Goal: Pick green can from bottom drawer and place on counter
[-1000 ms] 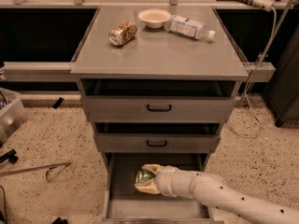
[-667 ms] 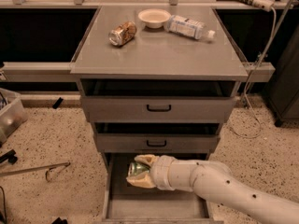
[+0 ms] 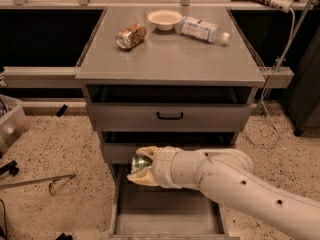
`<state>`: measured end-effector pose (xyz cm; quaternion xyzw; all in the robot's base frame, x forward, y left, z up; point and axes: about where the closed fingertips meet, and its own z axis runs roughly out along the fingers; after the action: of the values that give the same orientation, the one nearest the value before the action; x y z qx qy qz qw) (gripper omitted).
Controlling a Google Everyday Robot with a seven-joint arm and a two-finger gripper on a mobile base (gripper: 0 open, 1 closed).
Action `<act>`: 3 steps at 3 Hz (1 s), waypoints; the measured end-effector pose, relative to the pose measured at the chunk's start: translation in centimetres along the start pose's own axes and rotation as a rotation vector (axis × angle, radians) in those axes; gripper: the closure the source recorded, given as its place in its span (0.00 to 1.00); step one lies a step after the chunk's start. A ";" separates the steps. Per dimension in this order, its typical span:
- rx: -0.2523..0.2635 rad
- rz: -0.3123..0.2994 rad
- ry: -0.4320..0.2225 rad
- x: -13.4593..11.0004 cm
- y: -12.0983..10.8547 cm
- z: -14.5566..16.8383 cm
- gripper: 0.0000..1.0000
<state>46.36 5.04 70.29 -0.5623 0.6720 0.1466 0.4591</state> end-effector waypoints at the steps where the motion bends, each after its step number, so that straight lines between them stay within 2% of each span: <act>1: 0.000 0.000 0.000 0.0 0.0 0.0 1.00; 2: 0.064 -0.050 -0.004 -1.8 -4.6 -1.8 1.00; 3: 0.141 -0.130 -0.011 -5.3 -11.3 -6.3 1.00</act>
Offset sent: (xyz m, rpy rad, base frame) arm 0.1120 -0.0637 0.1399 -0.0548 -0.2741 -0.0815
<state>53.28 0.18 81.39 -0.5702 0.6402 0.0716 0.5098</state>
